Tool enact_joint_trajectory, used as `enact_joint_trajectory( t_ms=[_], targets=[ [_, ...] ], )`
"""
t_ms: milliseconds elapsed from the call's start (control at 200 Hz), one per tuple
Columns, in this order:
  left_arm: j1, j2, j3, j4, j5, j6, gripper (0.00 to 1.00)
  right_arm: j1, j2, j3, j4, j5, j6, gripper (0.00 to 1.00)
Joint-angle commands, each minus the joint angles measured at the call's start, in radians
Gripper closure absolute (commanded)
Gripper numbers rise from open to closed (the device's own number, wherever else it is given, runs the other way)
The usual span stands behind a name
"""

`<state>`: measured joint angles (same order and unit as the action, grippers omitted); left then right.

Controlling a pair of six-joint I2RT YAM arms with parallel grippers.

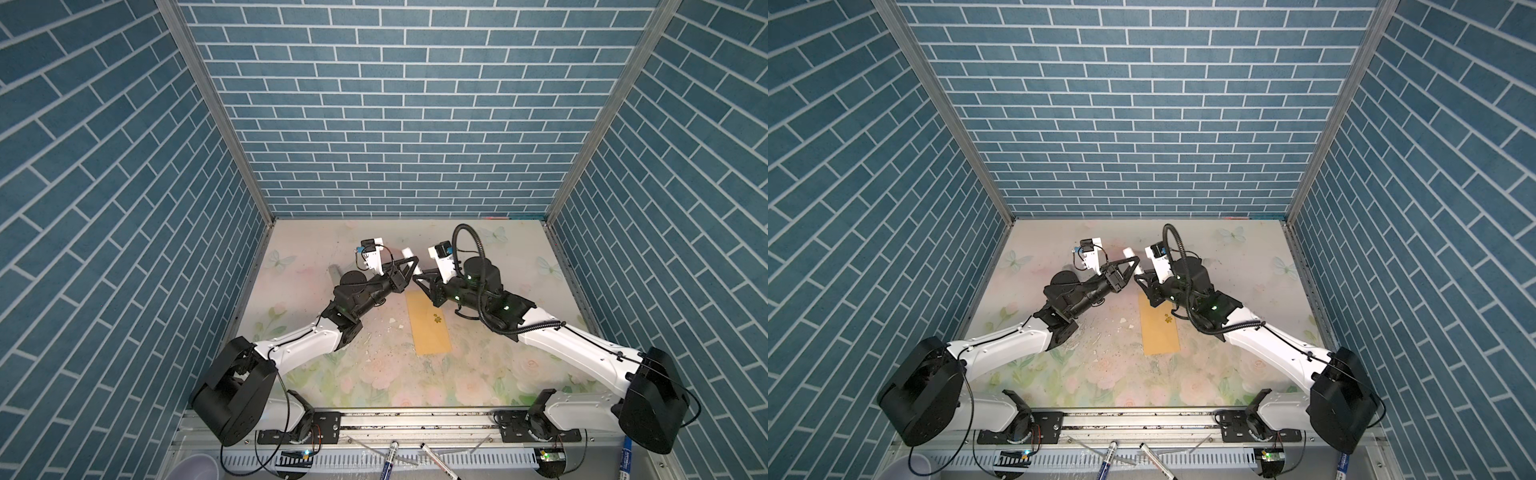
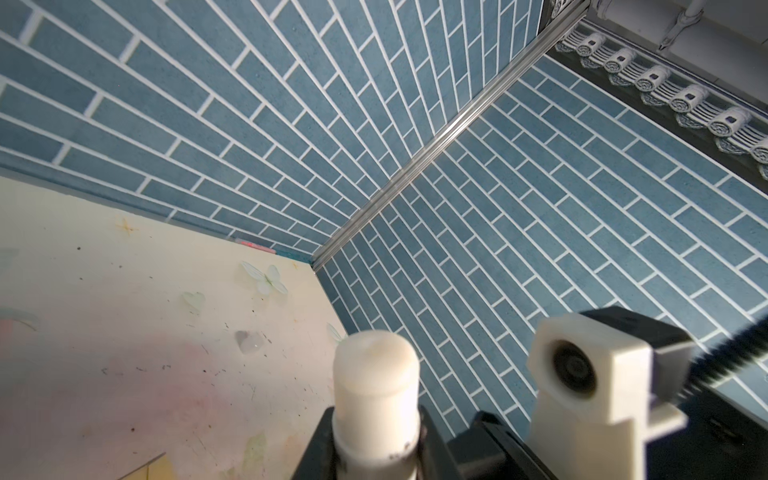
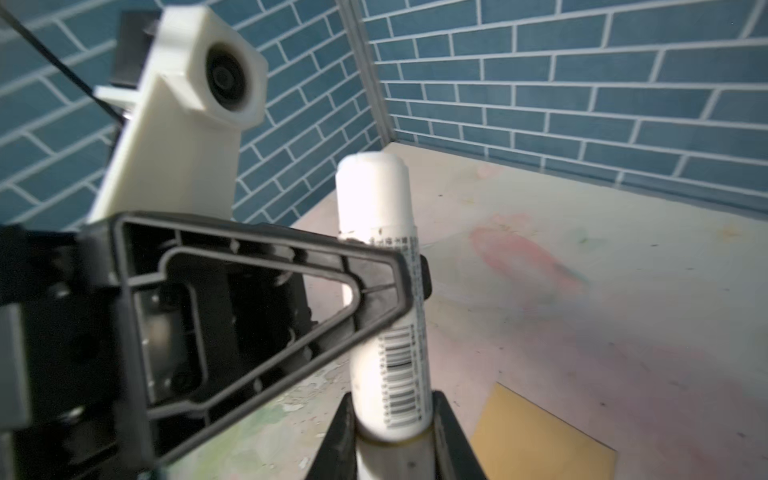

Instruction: Place the letter into the envelope and seal it

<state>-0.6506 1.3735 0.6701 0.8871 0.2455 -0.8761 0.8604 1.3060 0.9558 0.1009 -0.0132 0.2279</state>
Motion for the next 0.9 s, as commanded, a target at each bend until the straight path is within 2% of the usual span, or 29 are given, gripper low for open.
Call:
enact_joint_trajectory(
  t_ms=[0, 70, 155, 205, 285, 405, 470, 560, 595, 665, 775, 895],
  targets=[
    [0.000, 0.014, 0.012, -0.030, -0.013, 0.054, 1.00, 0.073, 0.074, 0.119, -0.100, 0.623, -0.230, 1.00],
    [0.000, 0.020, 0.012, -0.030, -0.015, 0.052, 1.00, 0.127, 0.155, 0.171, -0.091, 0.783, -0.318, 1.00],
    [0.000, 0.024, 0.012, -0.028, -0.017, 0.052, 1.00, 0.175, 0.236, 0.213, -0.053, 0.909, -0.415, 1.00],
    [0.000, 0.026, 0.011, -0.028, -0.018, 0.051, 1.00, 0.184, 0.258, 0.225, -0.051, 0.911, -0.424, 1.00],
    [-0.001, 0.026, 0.009, -0.027, -0.020, 0.051, 1.00, 0.183, 0.235, 0.211, -0.062, 0.815, -0.377, 1.00],
    [0.000, 0.025, 0.009, -0.026, -0.015, 0.051, 1.00, 0.145, 0.137, 0.139, -0.065, 0.539, -0.284, 0.81],
    [0.005, 0.020, 0.017, -0.040, 0.004, 0.053, 1.00, 0.084, 0.080, 0.109, -0.091, 0.282, -0.217, 0.68],
    [0.014, 0.009, 0.024, -0.069, 0.036, 0.058, 1.00, -0.029, 0.022, 0.065, -0.089, -0.078, -0.124, 0.44],
    [0.015, 0.004, 0.023, -0.067, 0.043, 0.058, 1.00, -0.071, 0.005, 0.051, -0.082, -0.207, -0.094, 0.38],
    [0.018, 0.001, 0.051, -0.051, 0.054, 0.049, 1.00, -0.133, -0.024, 0.004, -0.030, -0.386, -0.046, 0.30],
    [0.022, 0.002, 0.061, -0.031, 0.089, 0.026, 1.00, -0.217, -0.022, -0.052, 0.072, -0.644, 0.050, 0.26],
    [0.022, 0.005, 0.068, -0.008, 0.111, 0.001, 1.00, -0.285, 0.013, -0.107, 0.234, -0.806, 0.178, 0.28]
  ],
)
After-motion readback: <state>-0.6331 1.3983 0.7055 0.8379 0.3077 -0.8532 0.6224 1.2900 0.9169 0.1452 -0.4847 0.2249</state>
